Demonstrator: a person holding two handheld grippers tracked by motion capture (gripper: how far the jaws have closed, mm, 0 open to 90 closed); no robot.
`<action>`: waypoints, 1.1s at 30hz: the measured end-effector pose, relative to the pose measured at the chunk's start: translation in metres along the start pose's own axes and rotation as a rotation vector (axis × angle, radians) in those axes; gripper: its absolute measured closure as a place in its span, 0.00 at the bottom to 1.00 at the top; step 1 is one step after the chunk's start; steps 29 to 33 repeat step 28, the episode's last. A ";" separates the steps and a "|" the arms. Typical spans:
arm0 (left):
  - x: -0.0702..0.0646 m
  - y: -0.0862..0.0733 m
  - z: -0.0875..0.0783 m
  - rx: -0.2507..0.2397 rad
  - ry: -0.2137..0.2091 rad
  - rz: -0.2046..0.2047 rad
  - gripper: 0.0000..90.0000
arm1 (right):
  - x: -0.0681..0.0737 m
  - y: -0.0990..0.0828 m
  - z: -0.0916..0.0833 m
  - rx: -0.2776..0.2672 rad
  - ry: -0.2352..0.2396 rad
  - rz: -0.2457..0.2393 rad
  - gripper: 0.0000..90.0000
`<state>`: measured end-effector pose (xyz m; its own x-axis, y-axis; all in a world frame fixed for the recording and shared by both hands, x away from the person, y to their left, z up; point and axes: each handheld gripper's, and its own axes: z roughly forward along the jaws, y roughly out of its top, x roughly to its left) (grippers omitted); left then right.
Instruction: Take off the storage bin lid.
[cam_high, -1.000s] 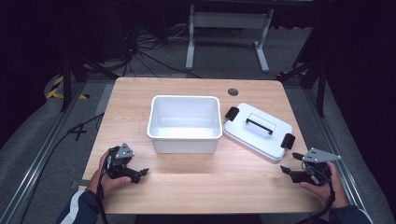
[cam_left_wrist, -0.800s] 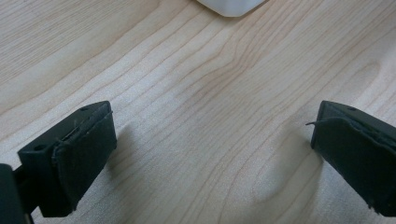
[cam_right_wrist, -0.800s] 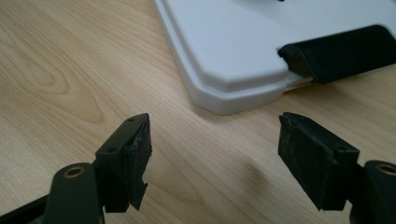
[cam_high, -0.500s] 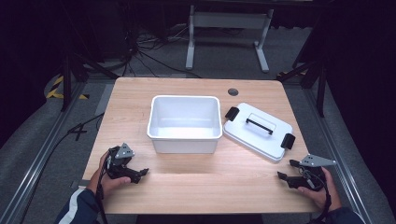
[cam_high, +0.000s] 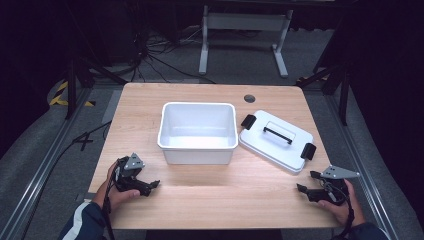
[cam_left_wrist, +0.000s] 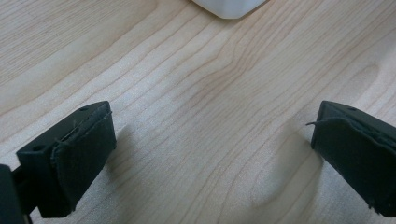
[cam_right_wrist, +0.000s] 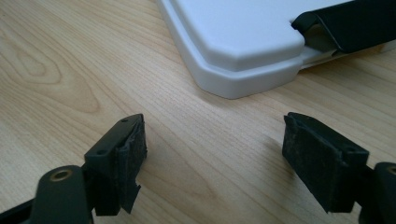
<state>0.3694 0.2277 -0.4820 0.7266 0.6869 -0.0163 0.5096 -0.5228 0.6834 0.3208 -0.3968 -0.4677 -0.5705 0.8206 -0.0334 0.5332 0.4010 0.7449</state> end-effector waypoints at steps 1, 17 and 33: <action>0.000 0.000 0.000 -0.001 0.002 0.000 0.01 | 0.000 0.000 0.000 0.001 0.000 0.001 0.24; 0.000 0.002 0.003 -0.004 -0.001 -0.002 0.00 | 0.000 0.000 0.000 0.002 -0.001 0.001 0.24; 0.000 0.003 0.003 -0.004 0.001 -0.002 0.00 | 0.001 0.000 0.000 0.001 -0.002 0.006 0.24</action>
